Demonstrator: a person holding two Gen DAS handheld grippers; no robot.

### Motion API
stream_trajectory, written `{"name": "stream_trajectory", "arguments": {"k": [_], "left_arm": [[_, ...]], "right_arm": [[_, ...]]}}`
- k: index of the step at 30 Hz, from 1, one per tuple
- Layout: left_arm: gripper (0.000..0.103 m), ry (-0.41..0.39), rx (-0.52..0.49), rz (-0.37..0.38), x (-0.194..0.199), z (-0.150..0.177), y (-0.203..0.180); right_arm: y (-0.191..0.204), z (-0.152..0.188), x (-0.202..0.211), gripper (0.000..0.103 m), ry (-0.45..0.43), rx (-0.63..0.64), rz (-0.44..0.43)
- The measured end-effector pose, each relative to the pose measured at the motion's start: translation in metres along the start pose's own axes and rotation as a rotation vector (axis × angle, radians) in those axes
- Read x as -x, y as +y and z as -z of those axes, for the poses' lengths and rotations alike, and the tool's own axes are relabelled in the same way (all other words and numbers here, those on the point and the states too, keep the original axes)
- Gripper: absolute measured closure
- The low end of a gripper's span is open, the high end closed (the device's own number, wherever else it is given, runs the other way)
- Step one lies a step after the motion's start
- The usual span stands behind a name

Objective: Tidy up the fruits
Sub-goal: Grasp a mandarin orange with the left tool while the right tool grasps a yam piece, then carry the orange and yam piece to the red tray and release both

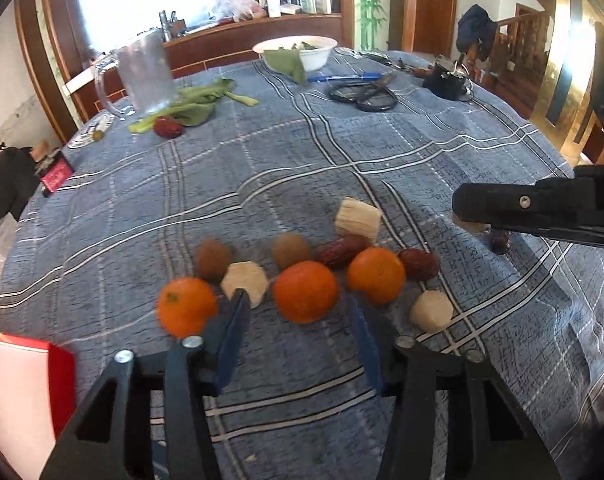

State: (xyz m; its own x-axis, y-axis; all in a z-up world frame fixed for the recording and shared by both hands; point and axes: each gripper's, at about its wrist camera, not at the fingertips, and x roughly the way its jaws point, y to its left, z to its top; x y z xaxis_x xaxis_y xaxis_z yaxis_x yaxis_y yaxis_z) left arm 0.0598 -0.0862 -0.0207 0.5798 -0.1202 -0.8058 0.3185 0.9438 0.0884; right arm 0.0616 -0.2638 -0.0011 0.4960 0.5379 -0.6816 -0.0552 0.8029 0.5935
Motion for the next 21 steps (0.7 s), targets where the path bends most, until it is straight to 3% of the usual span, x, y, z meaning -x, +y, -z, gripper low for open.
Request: {"name": "stream_trajectory", "arguments": {"k": [4,7,21], "left_arm": [[0.061,-0.017,-0.005,0.000,-0.002,-0.002,-0.002],[0.071,-0.040,-0.017,0.010,-0.001,-0.002,-0.002],[0.073,-0.080,-0.002,0.040,0.027,0.018,0.006]], "right_arm": [[-0.003,-0.002,0.001,0.084,-0.008,-0.016,-0.010],[-0.005,-0.002,0.001,0.084,-0.007,-0.020,-0.016],[-0.008,-0.001,0.000,0.084,-0.006,-0.028,-0.023]]}}
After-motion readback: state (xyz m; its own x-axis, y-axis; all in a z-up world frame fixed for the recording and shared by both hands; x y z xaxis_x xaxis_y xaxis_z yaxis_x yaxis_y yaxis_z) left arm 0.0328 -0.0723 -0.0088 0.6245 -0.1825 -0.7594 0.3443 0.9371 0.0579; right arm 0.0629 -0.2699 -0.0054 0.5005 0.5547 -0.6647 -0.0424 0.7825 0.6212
